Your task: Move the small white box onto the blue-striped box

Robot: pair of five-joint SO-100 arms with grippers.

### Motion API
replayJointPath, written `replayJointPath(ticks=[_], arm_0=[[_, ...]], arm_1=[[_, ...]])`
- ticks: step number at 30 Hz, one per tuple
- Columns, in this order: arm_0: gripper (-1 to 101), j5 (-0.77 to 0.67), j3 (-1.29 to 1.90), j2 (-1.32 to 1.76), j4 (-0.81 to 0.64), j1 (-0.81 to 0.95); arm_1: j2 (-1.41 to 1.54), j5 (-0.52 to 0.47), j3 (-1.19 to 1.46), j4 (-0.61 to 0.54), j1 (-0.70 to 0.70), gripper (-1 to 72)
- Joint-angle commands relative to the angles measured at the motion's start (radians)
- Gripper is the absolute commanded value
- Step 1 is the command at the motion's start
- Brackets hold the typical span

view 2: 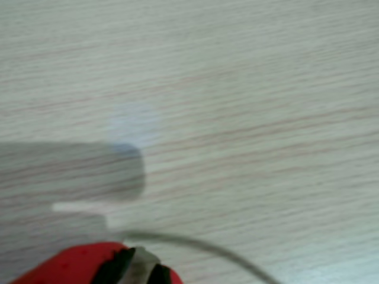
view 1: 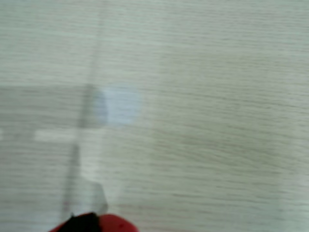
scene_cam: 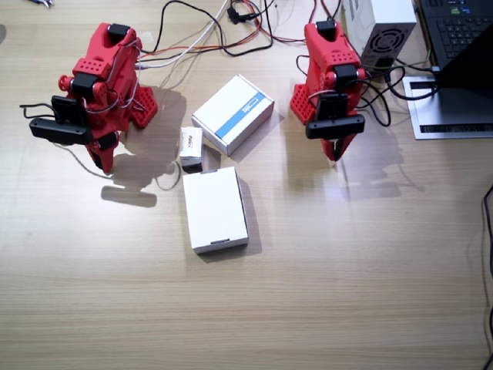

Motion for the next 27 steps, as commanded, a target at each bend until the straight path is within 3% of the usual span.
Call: replayJointPath(ticks=[1, 8, 18, 27], arm_0=[[0, 0.146, -0.017, 0.029, 0.026, -0.06], [0, 0.097, -0.017, 0.028, 0.026, -0.055], [0, 0.106, -0.017, 0.028, 0.026, -0.052], [0, 0.081, -0.017, 0.028, 0.02, -0.051]], arm_1=[[0.021, -0.049, -0.011, 0.028, -0.16, 0.1], [-0.009, 0.014, -0.011, 0.008, -0.192, 0.1], [0.02, 0.006, -0.029, 0.029, -0.15, 0.1], [-0.106, 0.006, -0.443, 0.196, -0.202, 0.2]])
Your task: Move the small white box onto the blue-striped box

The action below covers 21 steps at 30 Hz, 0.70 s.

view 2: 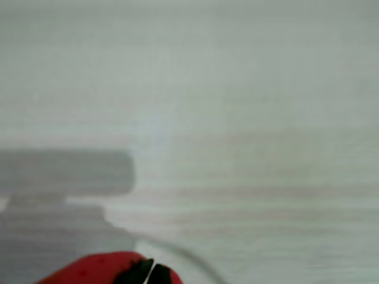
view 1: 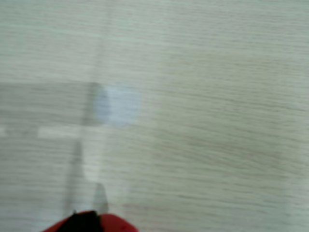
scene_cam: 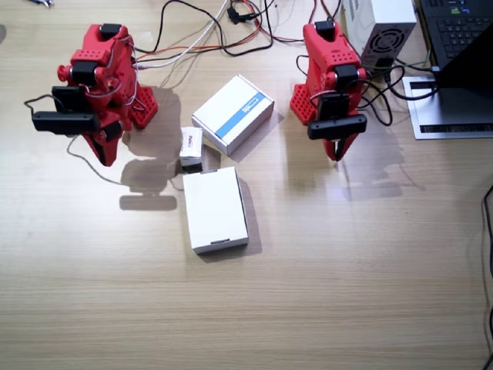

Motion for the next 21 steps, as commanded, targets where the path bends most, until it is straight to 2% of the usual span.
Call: replayJointPath(ticks=[1, 4, 7, 9, 15, 17, 21], arm_0=[[0, -0.011, -0.017, 0.028, 0.018, -0.025], [0, -0.02, -0.017, 0.028, 0.012, -0.017], [0, -0.023, -0.017, 0.028, 0.008, -0.008], [0, -0.041, -0.017, 0.028, 0.005, -0.009], [0, -0.097, -0.017, 0.028, -0.026, -0.009], [0, -0.106, -0.017, 0.028, -0.034, -0.009], [0, -0.109, -0.017, 0.028, -0.037, -0.012]], arm_1=[[-0.12, -0.003, -0.218, 0.061, -0.084, 0.2], [-0.278, 0.011, -0.374, 0.094, -0.282, 0.2], [-0.477, 0.06, -0.465, 0.034, -0.486, 0.2], [-0.56, 0.103, -0.54, 0.051, -0.641, 17.7], [-0.793, 0.245, -0.706, 0.083, -1.032, 33.3], [-0.853, 0.27, -0.729, 0.067, -1.089, 35.9], [-0.974, 0.244, -0.709, 0.006, -1.062, 38.1]])
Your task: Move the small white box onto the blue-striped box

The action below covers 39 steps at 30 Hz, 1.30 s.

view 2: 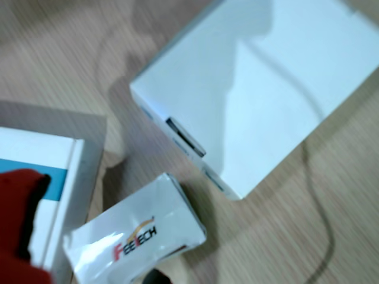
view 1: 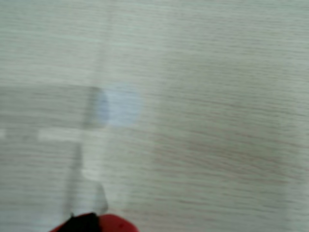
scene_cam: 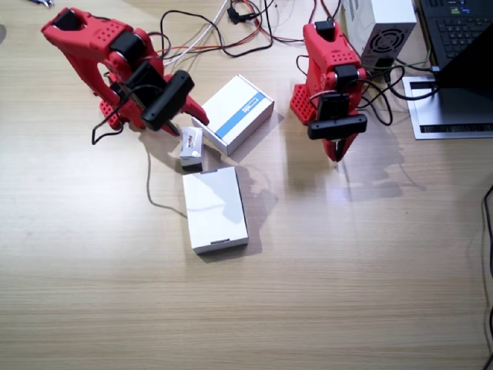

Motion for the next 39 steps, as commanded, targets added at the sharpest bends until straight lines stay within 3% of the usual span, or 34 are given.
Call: replayJointPath(ticks=[1, 11, 25, 31, 35, 39], arm_0=[[0, -0.014, -0.017, 0.028, -0.021, -0.014], [0, 0.028, -0.017, 0.028, -0.002, -0.023], [0, 0.031, -0.017, 0.028, 0.002, -0.026], [0, 0.032, -0.017, 0.028, 0.002, -0.028], [0, 0.032, -0.017, 0.028, 0.003, -0.028], [0, 0.032, -0.017, 0.028, 0.003, -0.028]], arm_1=[[-0.084, -0.038, -0.032, -0.029, 0.025, 38.5], [-0.175, -0.029, -0.083, 0.097, 0.098, 40.3], [-0.499, 0.086, 0.078, -0.213, -0.048, 39.9], [-0.534, 0.14, 0.081, -0.219, -0.005, 26.1], [-0.502, 0.156, 0.044, -0.124, 0.025, 16.0], [-0.38, 0.176, -0.015, -0.011, 0.048, 12.9]])
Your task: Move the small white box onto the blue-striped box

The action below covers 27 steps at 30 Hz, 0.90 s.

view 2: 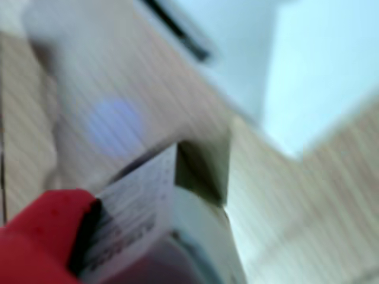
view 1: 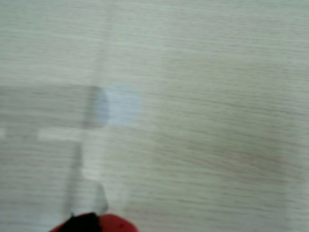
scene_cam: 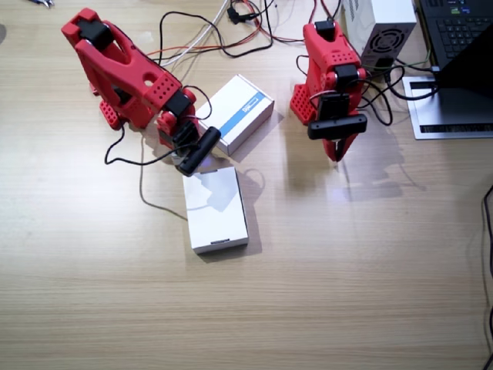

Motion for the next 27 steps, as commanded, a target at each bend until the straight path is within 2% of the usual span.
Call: replayJointPath(ticks=[1, 7, 13, 17, 20, 23, 27], arm_0=[[0, 0.026, -0.017, 0.028, 0.002, -0.028], [0, 0.026, -0.017, 0.028, 0.002, -0.028], [0, 0.023, -0.017, 0.028, -0.002, -0.028], [0, 0.02, -0.017, 0.028, -0.003, -0.028], [0, 0.021, -0.017, 0.028, -0.002, -0.028], [0, 0.028, -0.017, 0.028, 0.0, -0.028], [0, 0.031, -0.017, 0.028, -0.069, -0.023]], arm_1=[[0.161, 0.026, -0.092, 0.121, 0.011, 12.8], [0.278, 0.08, -0.391, 0.345, -0.048, 13.0], [0.126, 0.043, -0.664, 0.328, -0.017, 14.1], [-0.137, -0.003, -0.867, 0.265, 0.052, 14.8], [-0.368, -0.037, -1.063, 0.261, 0.104, 15.0], [-0.658, -0.069, -1.374, 0.345, 0.155, 15.9], [-0.83, -0.08, -1.489, 0.351, 0.164, 19.5]])
